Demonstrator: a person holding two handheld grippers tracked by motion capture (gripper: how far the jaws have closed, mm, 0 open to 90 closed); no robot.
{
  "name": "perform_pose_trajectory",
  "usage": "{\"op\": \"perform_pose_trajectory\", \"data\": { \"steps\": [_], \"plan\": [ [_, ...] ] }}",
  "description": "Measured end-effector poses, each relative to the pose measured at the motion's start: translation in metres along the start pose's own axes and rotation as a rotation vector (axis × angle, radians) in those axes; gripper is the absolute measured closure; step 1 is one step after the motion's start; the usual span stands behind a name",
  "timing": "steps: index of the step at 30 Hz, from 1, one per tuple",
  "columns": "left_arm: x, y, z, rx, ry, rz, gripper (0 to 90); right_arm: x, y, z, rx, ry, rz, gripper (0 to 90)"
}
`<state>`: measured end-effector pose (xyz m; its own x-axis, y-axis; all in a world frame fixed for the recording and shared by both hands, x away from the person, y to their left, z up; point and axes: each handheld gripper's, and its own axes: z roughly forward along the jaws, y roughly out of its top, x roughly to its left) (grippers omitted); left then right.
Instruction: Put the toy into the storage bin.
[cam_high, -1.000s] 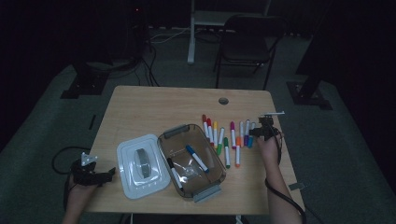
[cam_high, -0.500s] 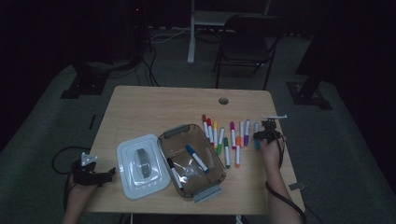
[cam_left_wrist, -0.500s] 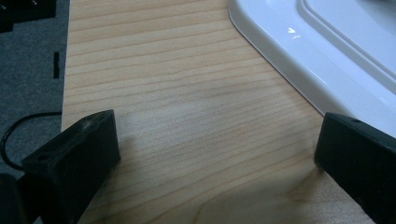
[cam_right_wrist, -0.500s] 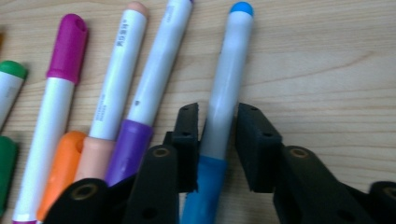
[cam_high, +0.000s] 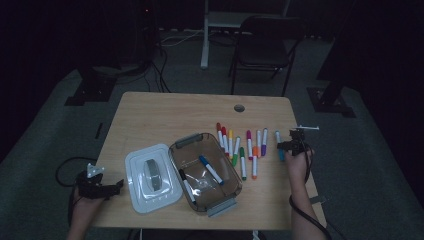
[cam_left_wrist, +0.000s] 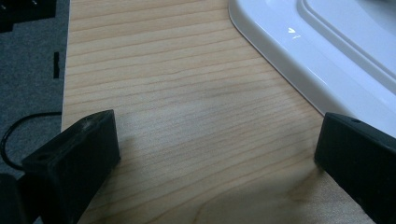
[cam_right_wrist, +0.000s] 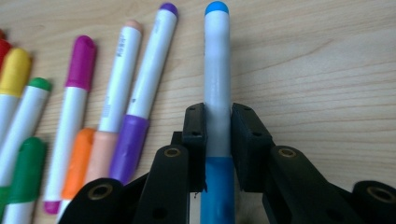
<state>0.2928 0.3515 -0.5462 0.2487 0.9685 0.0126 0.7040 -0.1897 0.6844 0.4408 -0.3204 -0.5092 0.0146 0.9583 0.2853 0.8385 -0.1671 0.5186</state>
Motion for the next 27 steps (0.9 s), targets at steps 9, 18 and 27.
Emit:
{"op": "perform_pose_trajectory", "data": {
  "steps": [9,18,27],
  "plan": [
    [0.000,0.000,0.000,0.000,0.000,0.000,0.5,0.011,-0.001,-0.032,-0.061,0.070,-0.013,76.9],
    [0.000,0.000,0.000,0.000,0.000,-0.001,0.5,0.053,-0.001,-0.077,-0.160,0.192,-0.105,76.9],
    [0.000,0.000,0.000,0.001,0.000,0.003,0.5,0.110,-0.003,-0.124,-0.223,0.336,-0.234,76.9]
  ]
}}
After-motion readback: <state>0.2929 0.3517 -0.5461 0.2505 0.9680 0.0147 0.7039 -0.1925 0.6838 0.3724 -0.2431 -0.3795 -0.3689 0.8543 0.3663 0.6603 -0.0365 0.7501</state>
